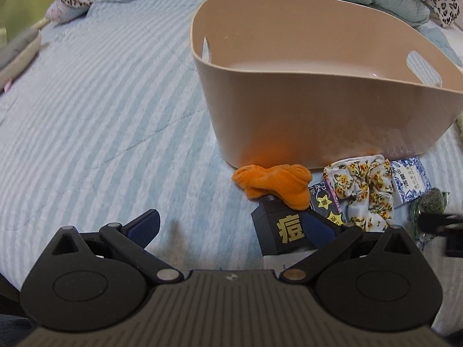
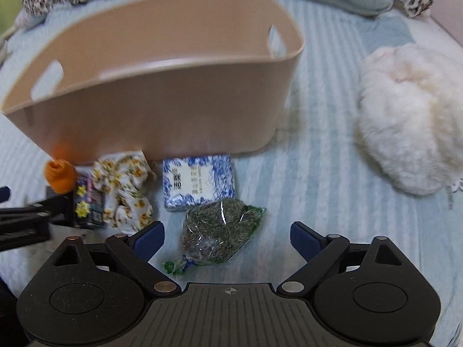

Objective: Organize objects
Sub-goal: 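Grasp the black box with the left tool while the right tool grasps the green herb bag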

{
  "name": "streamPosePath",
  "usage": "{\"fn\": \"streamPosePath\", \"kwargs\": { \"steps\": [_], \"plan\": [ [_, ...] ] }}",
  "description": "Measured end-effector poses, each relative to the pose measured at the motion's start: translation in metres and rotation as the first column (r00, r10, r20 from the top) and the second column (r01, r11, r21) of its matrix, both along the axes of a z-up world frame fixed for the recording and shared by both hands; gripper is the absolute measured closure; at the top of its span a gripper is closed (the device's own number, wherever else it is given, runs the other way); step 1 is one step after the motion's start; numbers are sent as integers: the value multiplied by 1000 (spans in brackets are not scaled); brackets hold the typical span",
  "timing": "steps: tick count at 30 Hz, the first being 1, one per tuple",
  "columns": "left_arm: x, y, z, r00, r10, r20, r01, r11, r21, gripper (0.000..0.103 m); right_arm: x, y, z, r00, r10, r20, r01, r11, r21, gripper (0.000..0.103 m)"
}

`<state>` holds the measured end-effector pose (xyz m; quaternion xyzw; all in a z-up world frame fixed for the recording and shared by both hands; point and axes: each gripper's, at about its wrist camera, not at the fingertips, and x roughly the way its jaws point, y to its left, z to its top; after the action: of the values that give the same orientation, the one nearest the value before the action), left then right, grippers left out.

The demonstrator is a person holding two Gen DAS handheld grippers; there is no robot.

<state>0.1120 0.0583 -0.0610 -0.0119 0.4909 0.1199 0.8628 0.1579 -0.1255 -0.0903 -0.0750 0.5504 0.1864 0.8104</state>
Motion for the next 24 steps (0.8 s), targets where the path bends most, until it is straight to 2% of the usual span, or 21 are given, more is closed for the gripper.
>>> {"fn": "streamPosePath", "kwargs": {
  "steps": [5, 8, 10, 11, 12, 15, 18, 20, 24],
  "plan": [
    [2, 9, -7, 1000, -1, -25, -1, 996, -94, 0, 9, 9, -20, 997, -6, -77, 5, 1000, -10, 18],
    [2, 9, -9, 1000, 1, -30, -5, 993, -120, 0, 6, 11, -21, 998, -2, -69, 1, 1000, -15, 19],
    [1, 10, -10, 1000, 4, -28, -8, 991, -135, 1, 3, 11, -21, 998, -4, -64, 4, 1000, -10, 24],
    [-1, 10, -11, 1000, 4, -26, -8, 989, -148, 8, 1, 10, -20, 998, -7, -65, 7, 1000, -3, 30],
    [-2, 12, -11, 1000, 0, -24, -4, 985, -171, 10, 0, 10, -20, 998, -10, -66, 11, 1000, 5, 39],
    [-8, 13, -9, 1000, -12, -17, 8, 979, -206, 23, -4, 7, -18, 998, -23, -64, 24, 999, 25, 49],
    [-15, 12, -6, 999, -48, -3, 46, 971, -233, 45, -9, 4, -16, 998, -30, -61, 32, 998, 48, 52],
    [-19, 11, -8, 997, -75, -22, 67, 963, -260, 69, -13, 1, -14, 998, -34, -58, 38, 997, 67, 52],
    [-28, 11, -8, 996, -94, -9, 90, 971, -222, 70, -23, -8, -8, 997, -52, -48, 58, 991, 117, 53]
  ]
}}
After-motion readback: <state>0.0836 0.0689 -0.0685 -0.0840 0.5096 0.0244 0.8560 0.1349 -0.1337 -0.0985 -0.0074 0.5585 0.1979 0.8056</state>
